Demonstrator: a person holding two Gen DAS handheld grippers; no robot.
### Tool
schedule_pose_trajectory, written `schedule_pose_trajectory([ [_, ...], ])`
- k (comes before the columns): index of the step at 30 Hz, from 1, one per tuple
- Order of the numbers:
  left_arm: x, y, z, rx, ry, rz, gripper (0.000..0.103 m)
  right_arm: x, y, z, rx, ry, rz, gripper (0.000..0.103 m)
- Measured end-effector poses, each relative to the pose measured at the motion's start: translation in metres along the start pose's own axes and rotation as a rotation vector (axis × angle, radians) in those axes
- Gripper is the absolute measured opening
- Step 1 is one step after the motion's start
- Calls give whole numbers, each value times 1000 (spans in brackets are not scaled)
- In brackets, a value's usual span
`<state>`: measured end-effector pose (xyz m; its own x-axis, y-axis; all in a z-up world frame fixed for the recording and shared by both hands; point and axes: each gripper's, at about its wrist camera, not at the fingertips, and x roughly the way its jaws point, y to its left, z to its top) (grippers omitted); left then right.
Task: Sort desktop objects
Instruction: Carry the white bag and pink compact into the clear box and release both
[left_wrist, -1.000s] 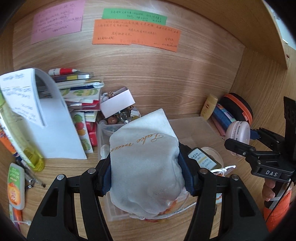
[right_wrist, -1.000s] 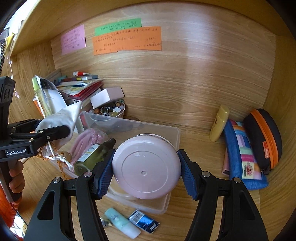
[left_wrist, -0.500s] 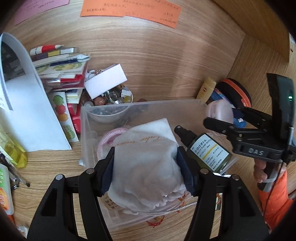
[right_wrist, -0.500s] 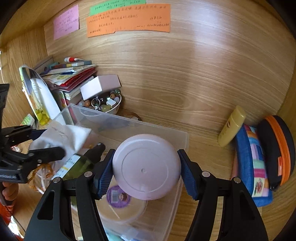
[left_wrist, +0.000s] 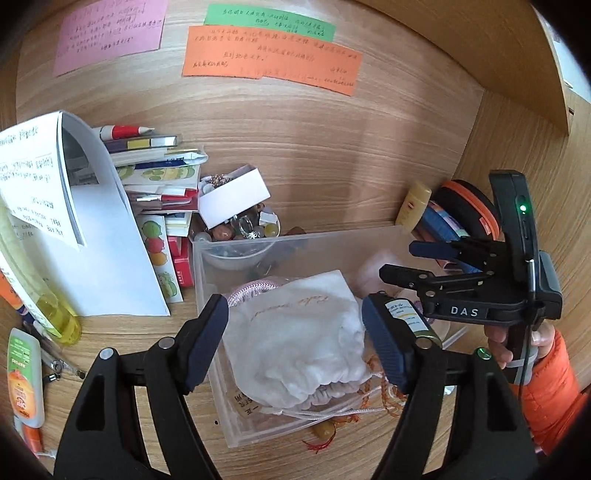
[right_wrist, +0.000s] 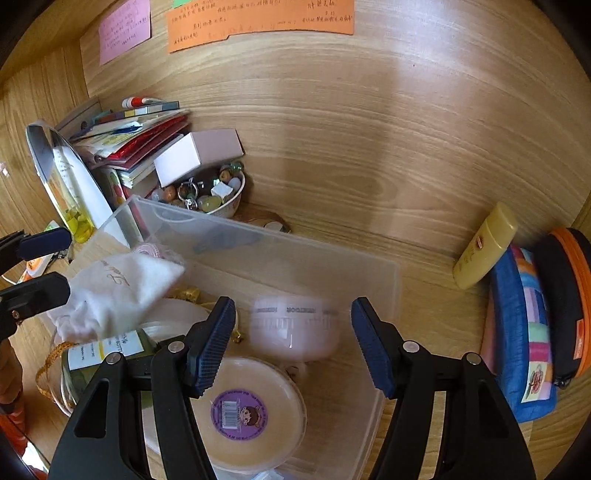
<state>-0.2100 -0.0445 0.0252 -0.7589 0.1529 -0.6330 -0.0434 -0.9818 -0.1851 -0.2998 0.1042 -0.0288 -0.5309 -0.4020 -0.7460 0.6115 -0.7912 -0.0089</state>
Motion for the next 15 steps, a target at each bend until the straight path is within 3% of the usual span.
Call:
schedule_pose_trajectory([
  [6, -2, 4, -3, -8, -2, 16, 75, -18, 2, -4, 4, -26, -1, 62],
  [12, -8, -3, -5, 32, -34, 80, 75, -45, 3, -18, 4, -62, -56, 63],
  [15, -9, -4, -9, 39, -31, 111, 75, -60, 4, -28, 5, -82, -73, 73],
])
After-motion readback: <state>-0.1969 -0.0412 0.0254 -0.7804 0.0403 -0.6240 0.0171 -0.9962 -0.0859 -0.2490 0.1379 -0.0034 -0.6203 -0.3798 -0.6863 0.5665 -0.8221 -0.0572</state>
